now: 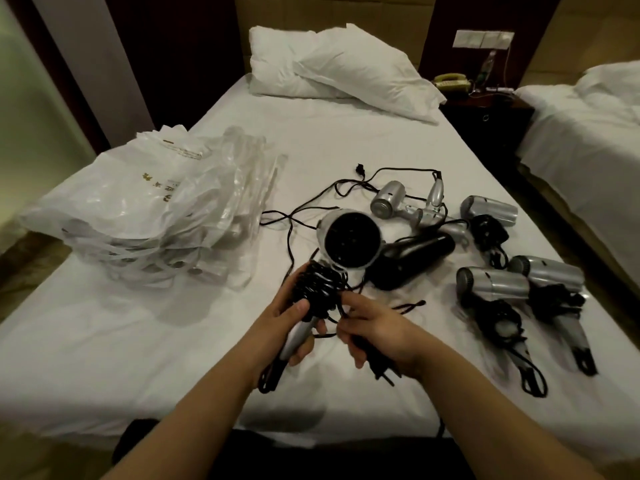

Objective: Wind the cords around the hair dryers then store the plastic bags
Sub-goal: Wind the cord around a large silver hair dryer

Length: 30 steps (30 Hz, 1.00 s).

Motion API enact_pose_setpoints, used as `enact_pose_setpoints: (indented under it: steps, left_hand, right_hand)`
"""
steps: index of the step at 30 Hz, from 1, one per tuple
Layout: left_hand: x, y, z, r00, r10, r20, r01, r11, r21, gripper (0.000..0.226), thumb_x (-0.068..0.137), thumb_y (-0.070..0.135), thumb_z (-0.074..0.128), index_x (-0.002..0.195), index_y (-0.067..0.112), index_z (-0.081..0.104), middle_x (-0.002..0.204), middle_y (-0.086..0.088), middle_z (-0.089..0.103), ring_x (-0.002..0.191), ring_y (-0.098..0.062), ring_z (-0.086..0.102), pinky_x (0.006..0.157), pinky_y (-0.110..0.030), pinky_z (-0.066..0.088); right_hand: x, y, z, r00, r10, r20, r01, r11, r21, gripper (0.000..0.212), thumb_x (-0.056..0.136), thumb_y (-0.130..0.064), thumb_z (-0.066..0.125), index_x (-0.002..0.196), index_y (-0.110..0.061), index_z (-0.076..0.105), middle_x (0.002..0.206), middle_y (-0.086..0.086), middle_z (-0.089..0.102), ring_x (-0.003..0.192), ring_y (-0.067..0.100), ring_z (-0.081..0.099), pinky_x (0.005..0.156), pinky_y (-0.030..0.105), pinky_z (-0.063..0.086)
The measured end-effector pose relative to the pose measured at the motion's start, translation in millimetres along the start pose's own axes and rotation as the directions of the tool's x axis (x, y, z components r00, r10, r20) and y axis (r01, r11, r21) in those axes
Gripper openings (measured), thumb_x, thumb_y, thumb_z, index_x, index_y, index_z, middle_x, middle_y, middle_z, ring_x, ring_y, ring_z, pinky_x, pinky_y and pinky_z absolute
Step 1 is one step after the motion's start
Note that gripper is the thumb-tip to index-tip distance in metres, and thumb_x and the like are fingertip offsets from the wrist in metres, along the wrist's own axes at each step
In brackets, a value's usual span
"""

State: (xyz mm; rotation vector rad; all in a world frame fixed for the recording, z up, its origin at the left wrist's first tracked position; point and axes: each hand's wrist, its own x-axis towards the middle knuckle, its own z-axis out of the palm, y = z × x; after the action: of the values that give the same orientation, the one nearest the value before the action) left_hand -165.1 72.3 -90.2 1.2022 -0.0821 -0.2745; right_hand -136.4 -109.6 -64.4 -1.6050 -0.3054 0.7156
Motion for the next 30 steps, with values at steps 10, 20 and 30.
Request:
enact_pose_setpoints:
  steps: [10,20,30]
  left_hand:
    - [3.2,-88.6,19.3,0.805,-0.494,-0.33,0.339,0.838,-0.427,0.046,0.095,0.049,0.038,0.09,0.007,0.056,0.054,-0.002,0.054,0.033,-0.008,0.038,0.03,-0.014,0.024]
    - [-5.1,-95.5,0.2,0.845,-0.327,-0.423,0.322,0.943,-0.085,0.031,0.1,0.033,0.04,0.13,0.038,0.042,0.095,-0.014,0.07,0.069,-0.023,0.067,0.056,-0.032,0.054]
    - [-14.5,-86.3,-24.7,0.798,0.175,-0.577,0.431,0.505,0.748,0.035,0.099,0.03,0.039,0.13,0.024,0.054,0.104,-0.007,0.052,0.103,-0.028,0.055,0.078,-0.022,0.033]
  right_hand:
    - [-0.7,54.3,16.8,0.914,0.349,-0.206,-0.302,0.925,0.229,0.023,0.092,0.004,0.043,0.111,-0.003,0.055,0.066,0.008,0.049,0.046,0.015,0.044,0.047,0.026,0.038]
    - [-3.2,77.5,22.6,0.894,0.389,-0.221,-0.352,0.917,0.187,0.022,0.097,-0.008,0.043,0.112,-0.021,0.053,0.059,0.005,0.049,0.037,0.014,0.041,0.038,0.02,0.031]
    - [18.0,76.3,29.4,0.858,0.385,-0.339,-0.319,0.918,0.236,0.015,0.095,-0.004,0.046,0.099,-0.009,0.06,0.059,0.006,0.043,0.039,0.015,0.032,0.037,0.018,0.02]
